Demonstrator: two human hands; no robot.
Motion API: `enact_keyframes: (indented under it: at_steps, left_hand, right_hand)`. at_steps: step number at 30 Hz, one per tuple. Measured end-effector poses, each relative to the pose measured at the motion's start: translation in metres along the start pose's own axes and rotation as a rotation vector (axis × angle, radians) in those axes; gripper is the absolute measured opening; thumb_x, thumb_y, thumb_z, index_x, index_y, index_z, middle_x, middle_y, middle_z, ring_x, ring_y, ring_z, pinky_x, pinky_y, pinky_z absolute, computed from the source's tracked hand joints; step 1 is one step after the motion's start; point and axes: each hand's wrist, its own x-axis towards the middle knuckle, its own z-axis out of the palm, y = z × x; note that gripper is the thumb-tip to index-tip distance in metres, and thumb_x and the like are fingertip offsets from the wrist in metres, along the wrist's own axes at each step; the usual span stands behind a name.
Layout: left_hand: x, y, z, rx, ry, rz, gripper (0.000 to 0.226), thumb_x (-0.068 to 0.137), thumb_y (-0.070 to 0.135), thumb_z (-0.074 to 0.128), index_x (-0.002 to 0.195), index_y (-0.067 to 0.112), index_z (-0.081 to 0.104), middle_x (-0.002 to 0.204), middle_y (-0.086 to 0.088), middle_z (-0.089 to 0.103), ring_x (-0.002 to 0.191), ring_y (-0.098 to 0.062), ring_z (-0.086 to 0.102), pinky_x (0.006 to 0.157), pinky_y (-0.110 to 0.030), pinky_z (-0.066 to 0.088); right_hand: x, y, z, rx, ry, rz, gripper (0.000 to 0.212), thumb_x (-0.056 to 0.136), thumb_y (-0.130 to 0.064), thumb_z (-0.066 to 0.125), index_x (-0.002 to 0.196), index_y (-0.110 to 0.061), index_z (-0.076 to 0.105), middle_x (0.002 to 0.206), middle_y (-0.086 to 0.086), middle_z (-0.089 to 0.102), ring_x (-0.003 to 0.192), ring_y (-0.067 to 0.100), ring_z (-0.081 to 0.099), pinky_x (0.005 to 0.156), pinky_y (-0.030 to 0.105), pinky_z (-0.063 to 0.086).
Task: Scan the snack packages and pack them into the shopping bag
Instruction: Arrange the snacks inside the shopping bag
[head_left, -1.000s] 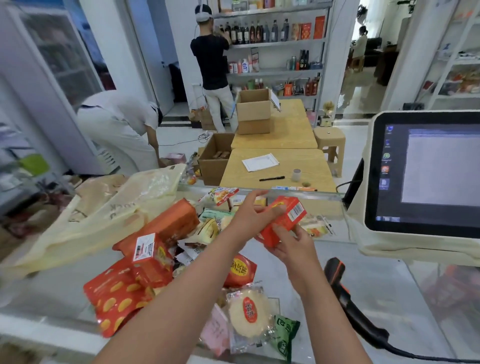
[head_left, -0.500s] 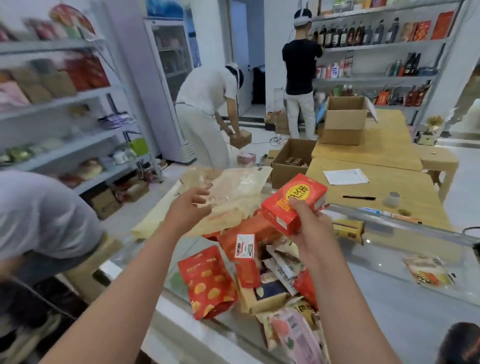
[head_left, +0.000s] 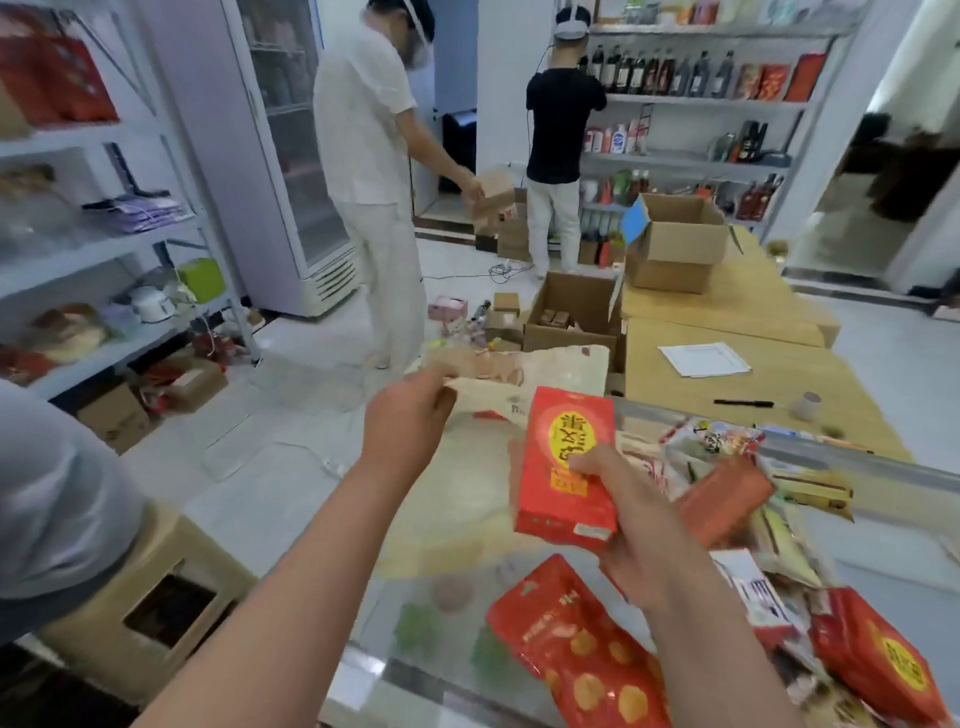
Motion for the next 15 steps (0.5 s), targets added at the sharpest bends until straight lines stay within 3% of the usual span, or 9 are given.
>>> enact_keyframes:
  at_steps: [4, 7, 12, 15]
  left_hand:
    - [0.027, 0.007, -0.021, -0.049, 0.03, 0.16, 0.026, 0.089, 0.015, 0.06, 0.114, 0.018, 0.068, 0.099, -0.01, 0.071, 0.095, -0.031, 0.063, 0.069, -0.034, 0.04]
    - [0.039, 0.013, -0.032, -0.072, 0.08, 0.303, 0.025, 0.085, 0.013, 0.066, 0.11, 0.016, 0.069, 0.088, -0.011, 0.072, 0.082, -0.032, 0.066, 0.061, -0.032, 0.04]
    - [0.053, 0.013, -0.04, 0.068, 0.025, 0.344, 0.025, 0.094, 0.025, 0.056, 0.118, 0.021, 0.063, 0.107, -0.001, 0.069, 0.096, -0.025, 0.063, 0.066, -0.03, 0.037]
    - [0.058, 0.006, -0.045, 0.138, 0.12, 0.437, 0.012, 0.086, 0.025, 0.068, 0.096, 0.018, 0.07, 0.082, -0.002, 0.07, 0.075, -0.025, 0.066, 0.053, -0.025, 0.033]
  right_hand:
    - [0.003, 0.03, 0.036, -0.192, -0.099, 0.172, 0.01, 0.079, -0.009, 0.066, 0.088, -0.009, 0.063, 0.071, 0.008, 0.069, 0.058, 0.018, 0.065, 0.054, 0.027, 0.05]
    - [0.029, 0.047, 0.057, -0.157, 0.024, 0.232, 0.018, 0.083, -0.017, 0.065, 0.099, -0.01, 0.062, 0.074, 0.009, 0.071, 0.062, 0.02, 0.067, 0.051, 0.028, 0.051]
    - [0.089, 0.049, 0.072, -0.004, 0.2, 0.21, 0.027, 0.087, -0.013, 0.064, 0.111, -0.006, 0.054, 0.093, 0.018, 0.067, 0.073, 0.027, 0.066, 0.058, 0.04, 0.058]
    - [0.117, 0.045, 0.076, 0.093, 0.225, 0.212, 0.022, 0.087, -0.01, 0.064, 0.105, -0.009, 0.05, 0.095, 0.018, 0.063, 0.077, 0.028, 0.064, 0.059, 0.045, 0.06]
